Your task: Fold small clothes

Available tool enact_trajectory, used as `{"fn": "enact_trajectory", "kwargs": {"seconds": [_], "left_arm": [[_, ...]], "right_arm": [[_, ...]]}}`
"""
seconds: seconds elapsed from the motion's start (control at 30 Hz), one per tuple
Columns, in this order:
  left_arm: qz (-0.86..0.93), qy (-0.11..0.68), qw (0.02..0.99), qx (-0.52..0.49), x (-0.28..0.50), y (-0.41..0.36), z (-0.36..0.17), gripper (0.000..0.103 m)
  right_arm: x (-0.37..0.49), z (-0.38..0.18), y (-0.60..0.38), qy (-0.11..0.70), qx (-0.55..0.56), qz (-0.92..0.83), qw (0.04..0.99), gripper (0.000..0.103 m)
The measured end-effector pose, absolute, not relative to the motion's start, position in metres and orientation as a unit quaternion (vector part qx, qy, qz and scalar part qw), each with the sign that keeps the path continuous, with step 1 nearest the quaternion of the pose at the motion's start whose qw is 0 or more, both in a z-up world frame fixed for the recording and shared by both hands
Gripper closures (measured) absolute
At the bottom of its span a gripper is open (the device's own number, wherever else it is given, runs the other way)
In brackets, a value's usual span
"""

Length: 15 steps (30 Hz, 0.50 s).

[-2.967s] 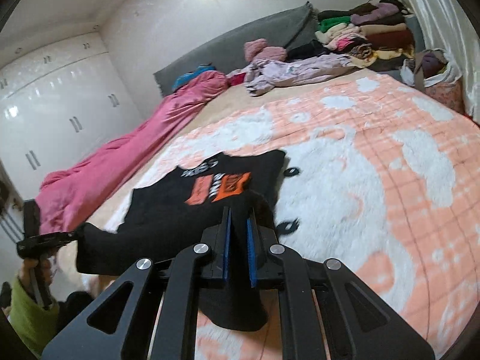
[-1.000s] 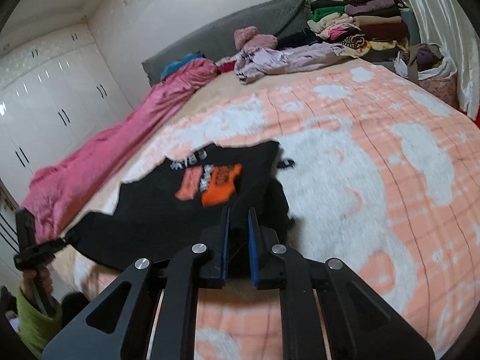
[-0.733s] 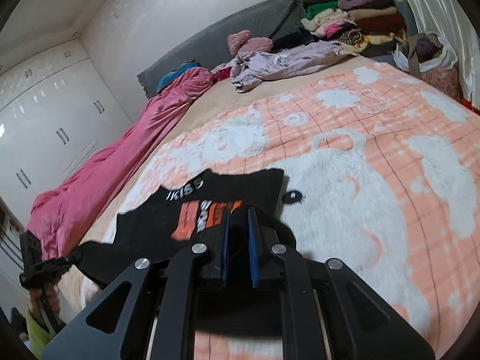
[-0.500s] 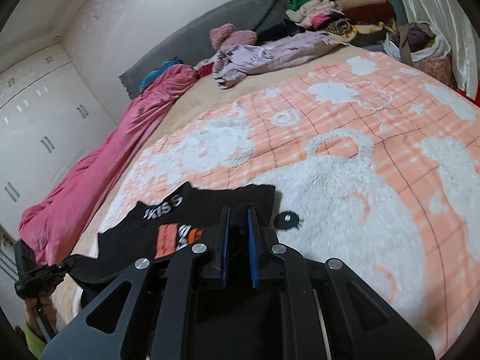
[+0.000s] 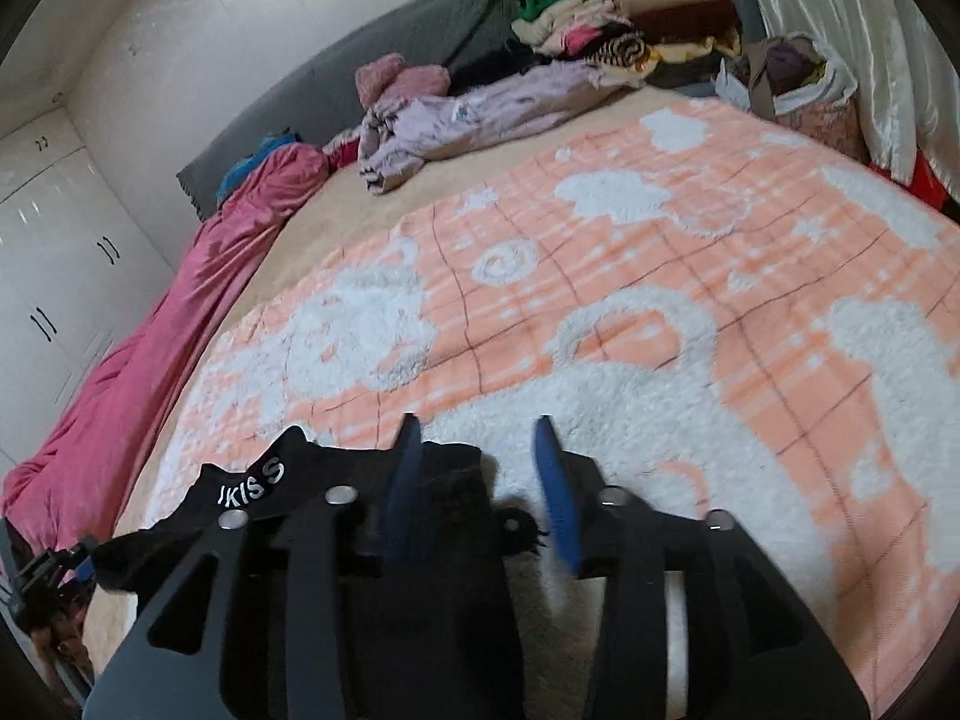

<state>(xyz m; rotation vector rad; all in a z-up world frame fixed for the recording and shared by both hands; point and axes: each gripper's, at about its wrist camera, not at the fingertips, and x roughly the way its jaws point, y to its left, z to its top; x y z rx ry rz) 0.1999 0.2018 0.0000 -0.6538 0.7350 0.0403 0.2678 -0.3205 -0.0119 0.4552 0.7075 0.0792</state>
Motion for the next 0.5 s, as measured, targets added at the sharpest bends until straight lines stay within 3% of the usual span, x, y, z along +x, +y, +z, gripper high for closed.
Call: {"fn": "enact_trajectory", "kwargs": {"seconds": [0.13, 0.27, 0.5], "left_arm": [[0.037, 0.335, 0.885, -0.320, 0.186, 0.208, -0.003, 0.076], [0.041, 0.343, 0.890, -0.298, 0.186, 0.200, -0.005, 0.068], [0.081, 0.375, 0.909, -0.161, 0.214, 0.154, -0.008, 0.064]], "right_arm": [[0.254, -0.011, -0.316, 0.339, 0.183, 0.046, 0.922, 0.056], [0.245, -0.015, -0.301, 0.350, 0.122, 0.055, 0.927, 0.054], [0.256, -0.024, -0.273, 0.376, 0.062, 0.062, 0.922, 0.054]]}}
